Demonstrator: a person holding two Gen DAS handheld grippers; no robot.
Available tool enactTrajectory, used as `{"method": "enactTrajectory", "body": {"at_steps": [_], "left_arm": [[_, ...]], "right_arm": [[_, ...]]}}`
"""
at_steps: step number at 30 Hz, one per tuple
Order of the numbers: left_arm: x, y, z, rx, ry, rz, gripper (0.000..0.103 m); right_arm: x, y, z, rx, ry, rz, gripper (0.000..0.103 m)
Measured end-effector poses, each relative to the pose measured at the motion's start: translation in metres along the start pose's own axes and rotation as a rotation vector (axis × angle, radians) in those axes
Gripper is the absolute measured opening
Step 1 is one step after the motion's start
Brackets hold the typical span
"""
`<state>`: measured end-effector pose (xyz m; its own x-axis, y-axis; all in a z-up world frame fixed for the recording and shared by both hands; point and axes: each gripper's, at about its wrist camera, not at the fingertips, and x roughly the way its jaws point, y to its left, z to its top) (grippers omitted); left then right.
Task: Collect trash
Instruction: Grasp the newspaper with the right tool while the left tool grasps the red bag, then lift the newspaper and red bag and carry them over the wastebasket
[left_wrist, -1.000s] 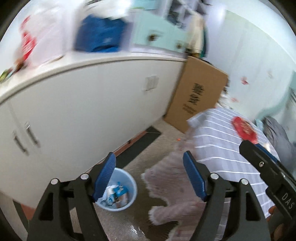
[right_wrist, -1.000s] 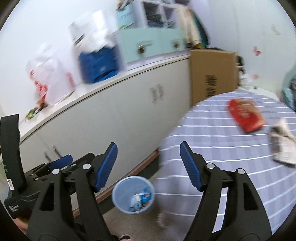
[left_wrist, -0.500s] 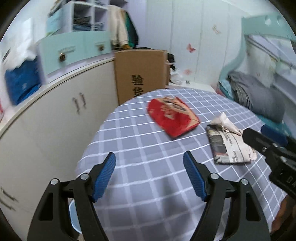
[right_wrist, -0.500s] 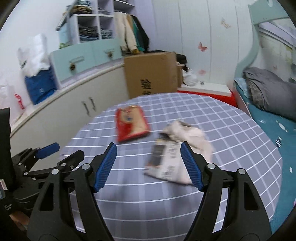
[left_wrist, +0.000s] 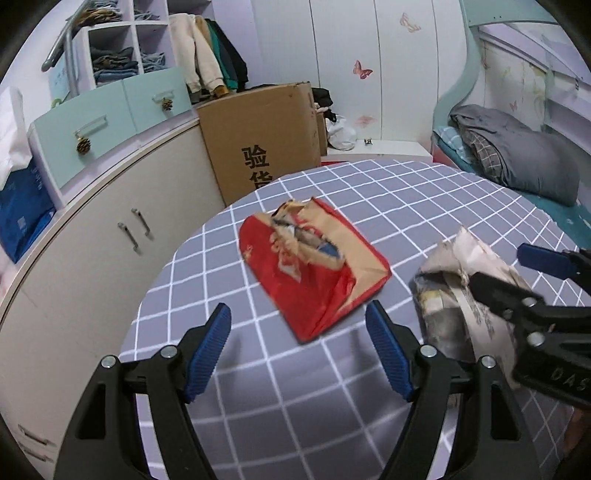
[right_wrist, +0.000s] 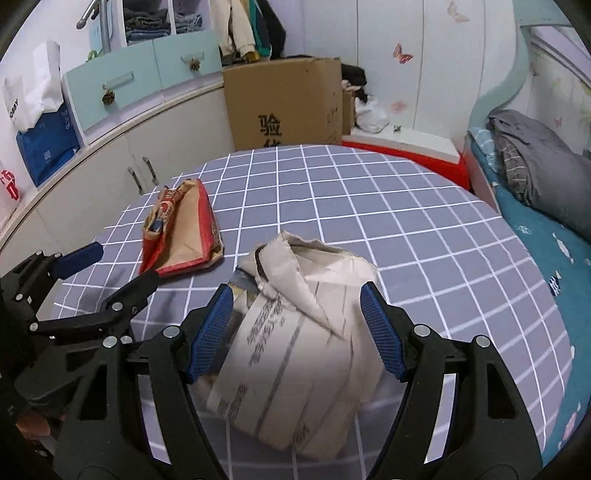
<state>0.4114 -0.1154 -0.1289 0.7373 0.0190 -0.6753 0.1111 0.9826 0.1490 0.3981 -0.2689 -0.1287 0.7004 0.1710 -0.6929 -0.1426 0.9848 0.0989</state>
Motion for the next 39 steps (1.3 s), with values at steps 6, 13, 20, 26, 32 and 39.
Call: {"method": "enactTrajectory", "body": {"at_steps": [6, 13, 20, 26, 32, 39], "left_arm": [[0.019, 0.003, 0.008, -0.025, 0.052, -0.045, 0.053], [0.018, 0.006, 0.007, -0.042, 0.036, -0.075, 0.01], [0.0, 0.024, -0.003, -0.105, 0.006, -0.105, 0.005], [-0.038, 0.053, -0.019, -0.158, -0.026, -0.13, 0.004], [-0.08, 0.083, -0.043, -0.194, -0.063, -0.126, 0.004], [-0.128, 0.14, -0.08, -0.266, -0.088, -0.069, 0.004]], "right_arm": [[0.026, 0.004, 0.009, -0.032, 0.069, 0.007, 0.06], [0.033, 0.014, 0.01, -0.096, 0.074, 0.001, 0.019], [0.011, 0.017, 0.009, -0.092, 0.014, -0.001, 0.009], [-0.014, 0.031, 0.008, -0.096, -0.024, 0.014, 0.009], [-0.042, 0.065, 0.008, -0.133, -0.055, 0.052, 0.009], [-0.07, 0.132, 0.0, -0.189, -0.078, 0.137, 0.009]]}}
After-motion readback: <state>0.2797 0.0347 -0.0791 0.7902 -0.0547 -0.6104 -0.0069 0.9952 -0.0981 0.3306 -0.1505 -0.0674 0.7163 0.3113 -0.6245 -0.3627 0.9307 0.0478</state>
